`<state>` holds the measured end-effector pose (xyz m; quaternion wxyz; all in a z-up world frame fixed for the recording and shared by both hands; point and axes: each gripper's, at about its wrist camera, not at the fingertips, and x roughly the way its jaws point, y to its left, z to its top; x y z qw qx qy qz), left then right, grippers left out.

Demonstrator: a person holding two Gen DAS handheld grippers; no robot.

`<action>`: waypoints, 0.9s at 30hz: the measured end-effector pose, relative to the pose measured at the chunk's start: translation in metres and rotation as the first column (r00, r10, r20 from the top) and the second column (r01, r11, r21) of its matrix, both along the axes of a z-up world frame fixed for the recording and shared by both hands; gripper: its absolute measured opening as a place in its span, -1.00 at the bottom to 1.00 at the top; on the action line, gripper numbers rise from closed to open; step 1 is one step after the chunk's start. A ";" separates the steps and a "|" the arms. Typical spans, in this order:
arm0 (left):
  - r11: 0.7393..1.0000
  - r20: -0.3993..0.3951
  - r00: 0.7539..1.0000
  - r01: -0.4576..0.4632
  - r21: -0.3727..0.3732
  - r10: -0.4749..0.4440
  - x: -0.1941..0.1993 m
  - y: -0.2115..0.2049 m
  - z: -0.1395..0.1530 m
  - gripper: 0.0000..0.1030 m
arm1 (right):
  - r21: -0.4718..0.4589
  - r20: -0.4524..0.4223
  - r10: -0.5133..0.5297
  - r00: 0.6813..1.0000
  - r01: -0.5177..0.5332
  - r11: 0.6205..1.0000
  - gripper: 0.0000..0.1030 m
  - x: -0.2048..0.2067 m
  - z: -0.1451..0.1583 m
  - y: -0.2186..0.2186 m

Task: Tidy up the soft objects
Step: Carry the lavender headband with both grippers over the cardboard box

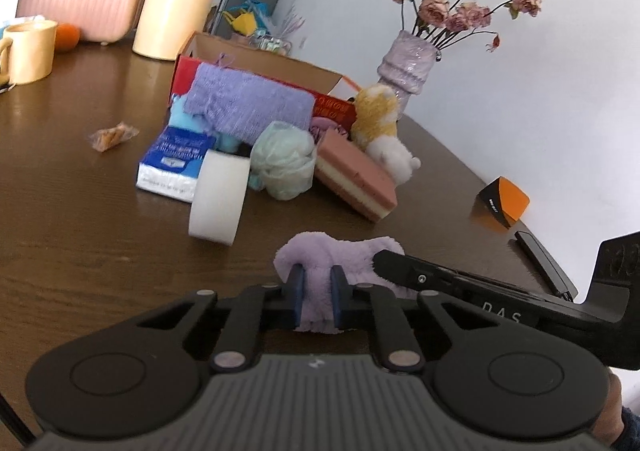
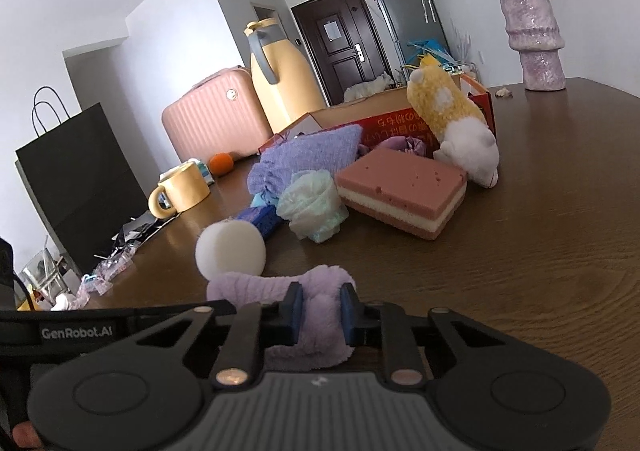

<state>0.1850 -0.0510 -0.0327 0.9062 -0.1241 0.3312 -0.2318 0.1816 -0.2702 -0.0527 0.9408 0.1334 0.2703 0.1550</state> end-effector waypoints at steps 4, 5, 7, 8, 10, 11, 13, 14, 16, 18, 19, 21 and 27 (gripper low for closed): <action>1.000 0.048 0.999 0.014 0.001 -0.014 0.003 0.001 0.007 -0.74 | 0.004 0.041 -0.002 0.999 0.002 1.000 -0.63 0.001 0.011 0.000; 1.000 0.070 0.997 0.020 0.004 -0.021 0.007 0.002 0.009 -0.74 | 0.005 0.053 -0.004 0.999 0.003 1.000 -0.63 0.004 0.014 0.000; 0.999 0.096 0.995 0.036 0.008 -0.037 0.018 0.003 0.011 -0.74 | -0.004 0.059 -0.009 0.998 0.009 1.000 -0.63 0.014 0.016 0.002; 0.999 0.107 0.993 0.043 0.019 -0.045 0.026 0.004 0.011 -0.74 | -0.004 0.056 -0.012 0.998 0.012 1.000 -0.64 0.021 0.017 0.003; 0.998 0.121 0.991 0.049 0.031 -0.053 0.037 0.004 0.014 -0.74 | 0.005 0.060 -0.012 0.998 0.012 1.000 -0.64 0.032 0.020 0.004; 0.997 0.146 0.987 0.062 0.047 -0.068 0.043 0.004 0.017 -0.74 | -0.003 0.075 -0.013 0.997 0.014 1.000 -0.64 0.035 0.023 0.006; 0.994 0.196 0.976 0.085 0.072 -0.097 0.054 0.004 0.021 -0.73 | -0.021 0.106 -0.018 0.994 0.020 1.000 -0.64 0.047 0.030 0.009; 0.992 0.210 0.972 0.094 0.080 -0.109 0.064 0.004 0.022 -0.73 | -0.020 0.112 -0.019 0.994 0.021 1.000 -0.64 0.054 0.033 0.010; 0.990 0.215 0.968 0.107 0.095 -0.126 0.082 0.005 0.021 -0.73 | -0.021 0.121 -0.018 0.993 0.021 1.000 -0.64 0.069 0.038 0.010; 0.989 0.242 0.961 0.112 0.098 -0.132 0.095 0.006 0.025 -0.73 | -0.029 0.136 -0.019 0.991 0.023 0.999 -0.64 0.082 0.045 0.012; 0.988 0.264 0.955 0.114 0.103 -0.138 0.101 0.006 0.028 -0.72 | -0.044 0.156 -0.017 0.988 0.024 0.999 -0.64 0.088 0.049 0.013; 0.989 0.286 0.949 0.111 0.100 -0.136 0.115 0.006 0.034 -0.72 | -0.055 0.177 -0.013 0.984 0.023 0.998 -0.64 0.102 0.058 0.015; 0.991 0.310 0.945 0.076 0.110 -0.107 0.163 0.000 0.054 -0.71 | -0.086 0.210 0.001 0.978 0.018 0.996 -0.64 0.158 0.082 0.015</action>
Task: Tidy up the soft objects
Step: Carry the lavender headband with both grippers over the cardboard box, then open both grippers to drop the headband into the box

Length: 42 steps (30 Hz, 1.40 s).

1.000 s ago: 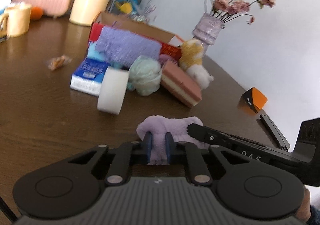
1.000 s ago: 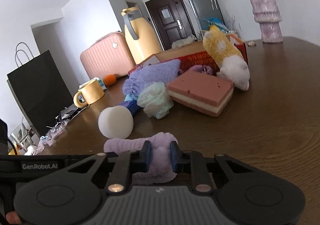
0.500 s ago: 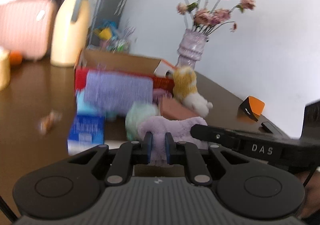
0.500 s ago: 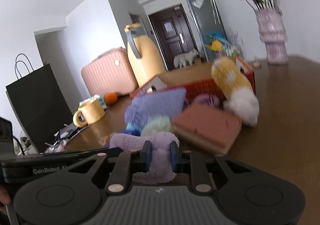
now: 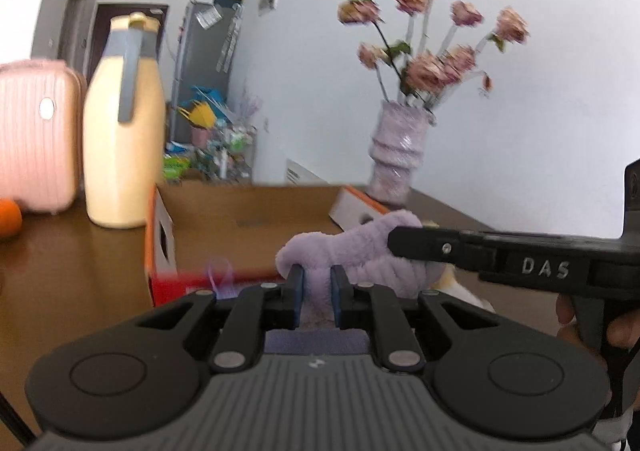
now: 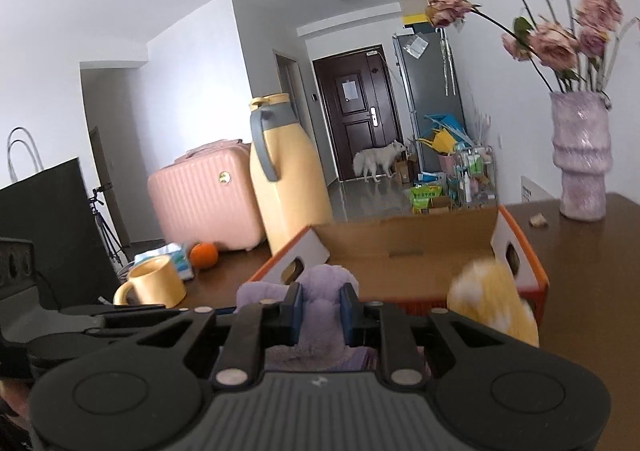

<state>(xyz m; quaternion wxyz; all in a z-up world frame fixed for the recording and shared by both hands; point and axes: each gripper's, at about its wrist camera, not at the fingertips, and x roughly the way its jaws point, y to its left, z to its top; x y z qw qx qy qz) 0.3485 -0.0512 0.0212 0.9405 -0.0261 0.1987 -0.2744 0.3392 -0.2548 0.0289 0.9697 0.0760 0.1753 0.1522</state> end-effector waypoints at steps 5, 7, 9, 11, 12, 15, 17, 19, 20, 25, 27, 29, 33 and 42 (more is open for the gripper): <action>0.996 0.025 0.997 -0.076 0.051 0.075 0.057 -0.013 0.030 -0.71 | 0.000 -0.020 0.015 1.000 -0.015 1.000 -0.64 0.071 0.023 -0.002; 0.990 -0.013 0.994 -0.107 0.093 0.109 0.091 -0.020 0.035 -0.71 | 0.003 -0.069 0.028 0.997 -0.027 1.000 -0.64 0.111 0.028 0.000; 0.981 -0.090 0.985 -0.135 0.136 0.148 0.135 -0.027 0.035 -0.71 | -0.016 -0.137 0.028 0.990 -0.031 0.999 -0.64 0.156 0.028 0.005; 0.974 -0.177 0.968 -0.148 0.174 0.179 0.183 -0.032 0.028 -0.71 | -0.053 -0.205 0.002 0.979 -0.013 0.999 -0.64 0.202 0.021 0.013; 0.969 -0.217 0.955 -0.162 0.185 0.201 0.203 -0.033 0.022 -0.71 | -0.061 -0.252 -0.004 0.968 -0.011 0.998 -0.64 0.225 0.015 0.017; 0.955 -0.325 0.910 -0.192 0.224 0.259 0.259 -0.034 0.000 -0.68 | -0.050 -0.373 -0.048 0.927 0.032 0.998 -0.64 0.281 -0.007 0.024; 0.946 -0.349 0.892 -0.206 0.252 0.287 0.280 -0.033 -0.009 -0.66 | -0.019 -0.440 -0.051 0.897 0.048 0.999 -0.62 0.306 -0.019 0.024; 0.929 -0.338 0.883 -0.231 0.289 0.325 0.290 -0.033 -0.015 -0.57 | -0.014 -0.487 -0.047 0.872 0.046 0.999 -0.56 0.322 -0.029 0.027; 0.920 -0.321 0.885 -0.238 0.311 0.337 0.292 -0.035 -0.018 -0.48 | -0.020 -0.499 -0.057 0.865 0.055 0.998 -0.56 0.325 -0.032 0.028; 0.917 -0.310 0.886 -0.249 0.313 0.346 0.287 -0.029 -0.013 -0.17 | -0.064 -0.470 -0.084 0.879 0.061 0.996 -0.31 0.320 -0.021 0.033; 0.922 -0.306 0.890 -0.249 0.295 0.338 0.280 -0.020 -0.002 -0.06 | -0.048 -0.457 -0.081 0.886 0.067 0.997 -0.16 0.311 -0.009 0.027; 0.924 -0.274 0.902 -0.254 0.286 0.333 0.266 -0.013 0.015 0.08 | -0.039 -0.438 -0.093 0.894 0.085 0.996 -0.12 0.302 0.007 0.013; 0.935 -0.239 0.919 -0.258 0.243 0.315 0.229 -0.001 0.052 0.34 | -0.058 -0.374 -0.118 0.920 0.104 0.993 0.18 0.267 0.051 -0.017; 0.922 -0.073 0.938 -0.315 0.224 0.338 0.126 0.031 0.111 0.55 | -0.157 -0.256 -0.235 0.937 0.200 0.967 0.39 0.148 0.101 -0.087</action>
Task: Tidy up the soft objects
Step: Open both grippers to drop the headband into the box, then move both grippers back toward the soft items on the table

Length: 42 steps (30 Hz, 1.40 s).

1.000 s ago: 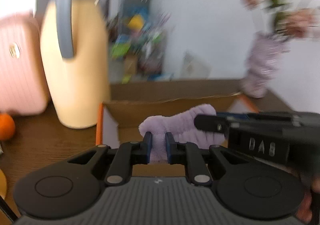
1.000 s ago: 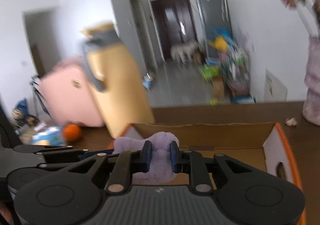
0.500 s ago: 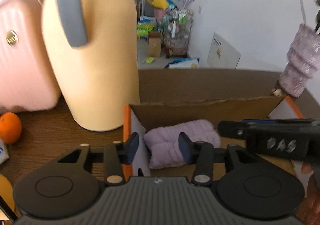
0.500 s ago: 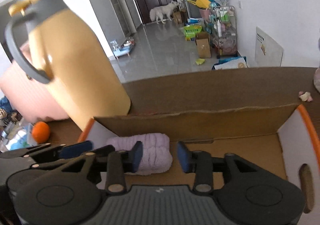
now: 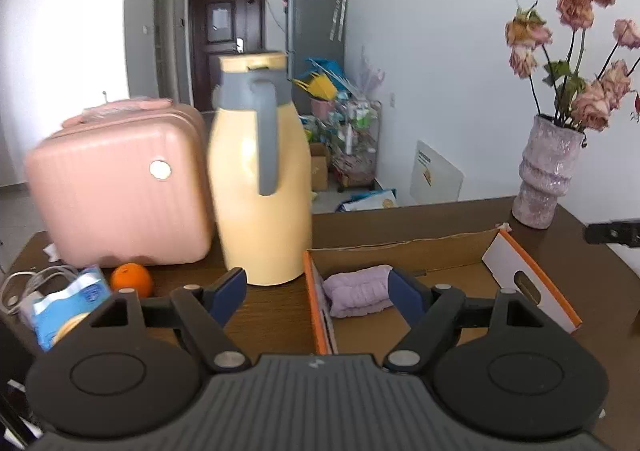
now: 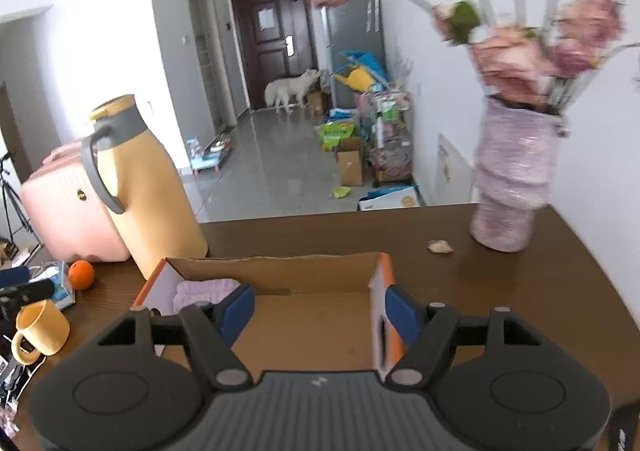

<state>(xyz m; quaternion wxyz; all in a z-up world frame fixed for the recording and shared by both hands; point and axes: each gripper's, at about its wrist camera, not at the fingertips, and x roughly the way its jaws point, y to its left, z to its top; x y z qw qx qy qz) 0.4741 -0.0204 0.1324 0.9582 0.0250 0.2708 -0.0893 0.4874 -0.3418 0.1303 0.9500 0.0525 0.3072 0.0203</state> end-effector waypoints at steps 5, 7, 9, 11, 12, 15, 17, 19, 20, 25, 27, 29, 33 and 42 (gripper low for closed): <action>1.000 0.043 0.999 -0.026 -0.011 0.026 -0.048 0.003 0.016 0.59 | 0.020 0.072 0.000 0.997 -0.001 1.000 0.39 -0.063 0.009 -0.010; 1.000 0.095 0.995 -0.027 0.009 0.026 -0.083 0.004 0.017 0.64 | -0.002 0.128 0.023 0.991 -0.023 1.000 0.44 -0.097 0.008 -0.007; 0.999 0.159 0.987 -0.024 0.031 0.019 -0.124 0.007 0.012 0.67 | -0.035 0.185 0.051 0.982 -0.045 0.998 0.52 -0.134 0.004 -0.004; 0.999 0.209 0.978 -0.019 0.049 0.009 -0.164 0.008 0.001 0.67 | -0.056 0.234 0.075 0.969 -0.064 0.996 0.54 -0.171 -0.005 0.000; 0.998 0.231 0.973 -0.013 0.061 -0.001 -0.185 0.009 -0.005 0.71 | -0.055 0.254 0.082 0.964 -0.071 0.996 0.55 -0.191 -0.011 0.002; 0.998 0.294 0.955 0.020 0.060 -0.036 -0.249 0.010 -0.029 0.81 | -0.037 0.302 0.111 0.947 -0.105 0.994 0.58 -0.247 -0.034 0.009; 0.997 0.305 0.950 0.046 0.065 -0.063 -0.285 0.010 -0.049 0.81 | -0.040 0.326 0.119 0.938 -0.112 0.993 0.60 -0.282 -0.053 0.015; 0.997 0.301 0.952 0.043 0.068 -0.061 -0.312 0.009 -0.069 0.81 | -0.047 0.342 0.114 0.933 -0.104 0.993 0.62 -0.311 -0.071 0.022; 0.997 0.298 0.953 0.038 0.070 -0.057 -0.326 0.008 -0.079 0.81 | -0.050 0.345 0.112 0.932 -0.101 0.994 0.62 -0.325 -0.081 0.026; 0.999 0.277 0.960 0.040 0.020 -0.044 -0.376 0.008 -0.111 0.81 | -0.043 0.336 0.094 0.937 -0.084 0.996 0.63 -0.379 -0.123 0.037; 0.998 0.253 0.965 0.068 0.004 -0.066 -0.385 0.008 -0.119 0.81 | -0.024 0.309 0.106 0.945 -0.104 0.994 0.63 -0.390 -0.134 0.040; 0.997 0.250 0.965 0.079 0.013 -0.080 -0.386 0.008 -0.123 0.81 | -0.038 0.292 0.133 0.947 -0.128 0.991 0.63 -0.397 -0.141 0.046; 0.997 0.238 0.969 0.072 -0.013 -0.067 -0.379 0.007 -0.127 0.81 | -0.090 0.285 0.158 0.945 -0.138 0.986 0.62 -0.399 -0.142 0.058; 0.991 0.174 0.983 0.071 -0.115 -0.050 -0.306 0.015 -0.123 0.29 | -0.032 0.261 0.199 0.945 -0.198 0.980 0.42 -0.341 -0.130 0.069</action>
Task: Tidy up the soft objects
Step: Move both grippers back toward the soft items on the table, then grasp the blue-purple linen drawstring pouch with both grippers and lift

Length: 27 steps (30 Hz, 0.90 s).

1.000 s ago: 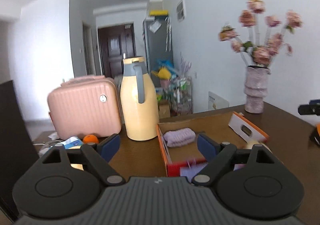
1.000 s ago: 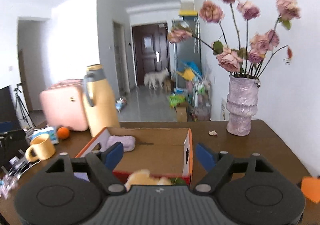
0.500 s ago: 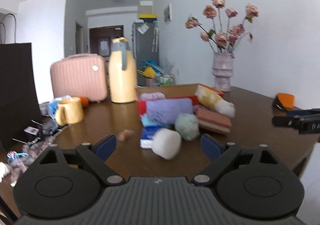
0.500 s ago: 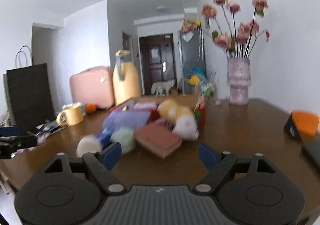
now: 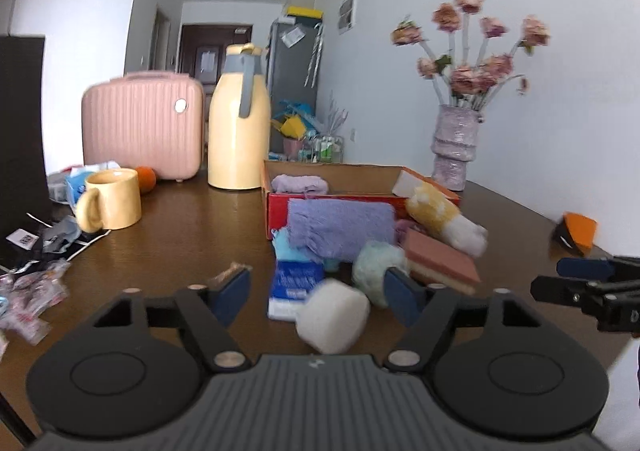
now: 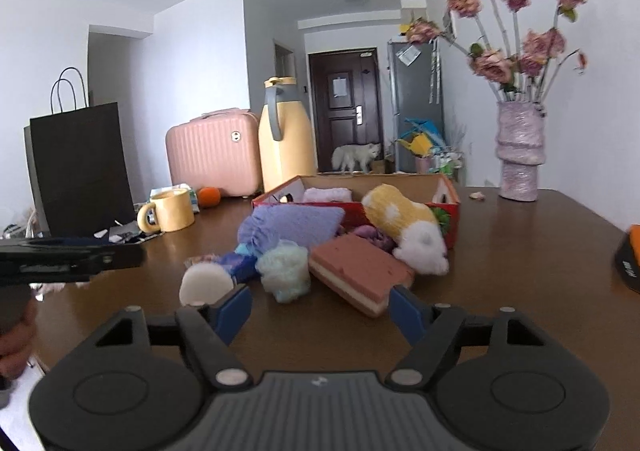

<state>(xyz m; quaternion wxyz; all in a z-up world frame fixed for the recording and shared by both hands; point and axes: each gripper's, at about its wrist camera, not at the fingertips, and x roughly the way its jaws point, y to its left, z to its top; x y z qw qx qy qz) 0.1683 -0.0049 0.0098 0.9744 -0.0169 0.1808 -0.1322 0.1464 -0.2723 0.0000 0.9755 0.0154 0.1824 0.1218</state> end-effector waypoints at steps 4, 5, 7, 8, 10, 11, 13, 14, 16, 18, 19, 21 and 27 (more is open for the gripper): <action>1.000 -0.037 0.999 -0.009 -0.003 0.009 0.066 -0.002 0.004 0.10 | 0.023 -0.017 0.011 1.000 -0.011 1.000 0.23 0.060 0.006 0.008; 1.000 -0.045 0.999 -0.002 -0.002 0.002 0.083 -0.003 0.004 0.10 | 0.026 -0.019 0.015 1.000 -0.015 1.000 0.21 0.076 0.007 0.011; 1.000 -0.063 0.998 0.020 -0.003 -0.020 0.115 -0.006 0.004 0.10 | 0.034 -0.024 0.020 1.000 -0.019 0.999 0.13 0.110 0.006 0.016; 0.999 -0.079 0.996 0.033 -0.005 -0.033 0.131 -0.007 0.003 0.10 | 0.038 -0.027 0.024 0.999 -0.023 0.999 0.12 0.125 0.004 0.019; 0.999 -0.112 0.992 0.048 -0.013 -0.049 0.161 -0.011 -0.002 0.13 | 0.051 -0.048 0.019 0.999 -0.016 0.999 0.05 0.159 -0.001 0.023; 0.998 -0.138 0.989 0.058 -0.016 -0.059 0.177 -0.012 -0.007 0.13 | 0.061 -0.067 0.013 0.998 -0.009 0.998 0.03 0.177 -0.005 0.025; 0.998 -0.177 0.982 0.059 -0.031 -0.064 0.197 -0.013 -0.016 0.13 | 0.075 -0.105 0.006 0.994 0.002 0.997 -0.01 0.203 -0.013 0.027; 0.997 -0.197 0.978 0.060 -0.045 -0.067 0.205 -0.012 -0.021 0.13 | 0.079 -0.126 -0.001 0.992 0.011 0.997 -0.02 0.214 -0.017 0.028; 0.993 -0.239 0.967 0.069 -0.095 -0.090 0.217 -0.007 -0.031 -0.01 | 0.087 -0.143 0.000 0.990 0.012 0.996 -0.05 0.228 -0.024 0.028; 0.980 -0.287 0.948 0.089 -0.177 -0.138 0.227 0.003 -0.040 -0.54 | 0.106 -0.161 0.019 0.987 -0.002 0.994 -0.21 0.236 -0.031 0.028; 0.974 -0.302 0.941 0.092 -0.206 -0.153 0.229 0.007 -0.042 -0.62 | 0.125 -0.171 0.033 0.985 -0.012 0.992 -0.42 0.239 -0.034 0.028; 0.962 -0.300 0.938 0.098 -0.254 -0.174 0.229 0.013 -0.041 -0.83 | 0.150 -0.175 0.050 0.983 -0.023 0.988 -0.70 0.242 -0.038 0.028; 0.964 -0.217 0.958 0.134 -0.230 -0.186 0.217 0.010 -0.030 -0.86 | 0.156 -0.121 0.040 0.992 -0.021 0.988 -0.89 0.236 -0.034 0.025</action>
